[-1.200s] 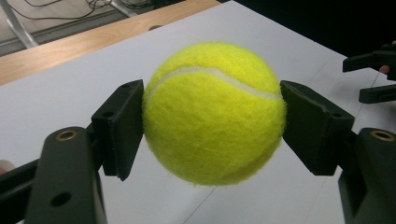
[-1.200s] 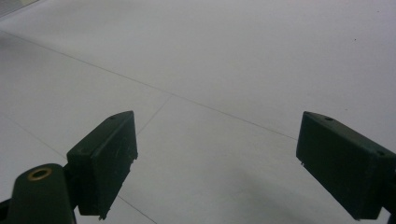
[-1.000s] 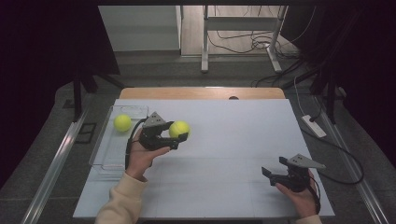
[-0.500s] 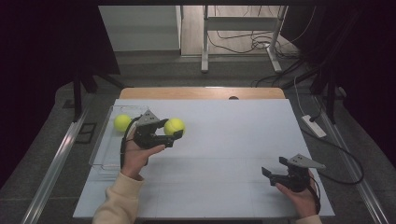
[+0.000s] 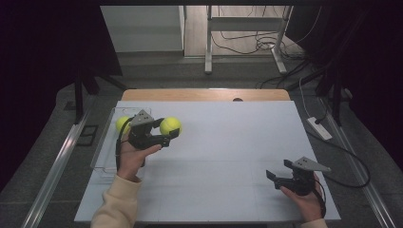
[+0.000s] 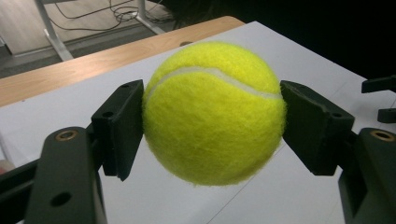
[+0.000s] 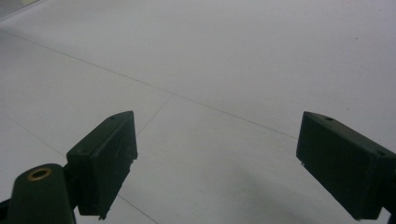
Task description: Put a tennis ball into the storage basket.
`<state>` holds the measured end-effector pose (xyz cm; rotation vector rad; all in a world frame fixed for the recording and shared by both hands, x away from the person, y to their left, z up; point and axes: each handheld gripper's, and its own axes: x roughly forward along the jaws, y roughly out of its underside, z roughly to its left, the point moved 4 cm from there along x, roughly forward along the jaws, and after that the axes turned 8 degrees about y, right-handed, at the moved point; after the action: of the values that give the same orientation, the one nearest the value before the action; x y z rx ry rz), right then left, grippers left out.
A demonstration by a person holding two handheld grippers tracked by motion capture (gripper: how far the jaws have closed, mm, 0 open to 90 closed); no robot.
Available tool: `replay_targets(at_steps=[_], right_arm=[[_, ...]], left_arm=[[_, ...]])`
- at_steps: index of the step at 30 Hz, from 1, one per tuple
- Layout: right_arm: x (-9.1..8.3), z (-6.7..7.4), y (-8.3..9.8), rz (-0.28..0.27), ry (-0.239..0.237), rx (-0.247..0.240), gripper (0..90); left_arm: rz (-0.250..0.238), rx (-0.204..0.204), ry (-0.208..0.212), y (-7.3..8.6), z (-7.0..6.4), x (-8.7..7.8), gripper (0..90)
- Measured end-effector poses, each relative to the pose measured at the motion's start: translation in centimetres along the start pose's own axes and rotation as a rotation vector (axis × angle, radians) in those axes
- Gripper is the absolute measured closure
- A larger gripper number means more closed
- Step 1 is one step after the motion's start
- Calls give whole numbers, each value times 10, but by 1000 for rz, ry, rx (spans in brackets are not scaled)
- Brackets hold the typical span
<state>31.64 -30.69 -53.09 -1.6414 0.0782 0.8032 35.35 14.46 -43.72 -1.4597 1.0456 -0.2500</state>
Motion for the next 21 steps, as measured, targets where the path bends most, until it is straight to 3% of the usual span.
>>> replay_targets(at_steps=[21], right_arm=[[0, 0, 0, 1, 4, -4, 121]], left_arm=[[-40, -36, -69, -2, 17, -22, 271]])
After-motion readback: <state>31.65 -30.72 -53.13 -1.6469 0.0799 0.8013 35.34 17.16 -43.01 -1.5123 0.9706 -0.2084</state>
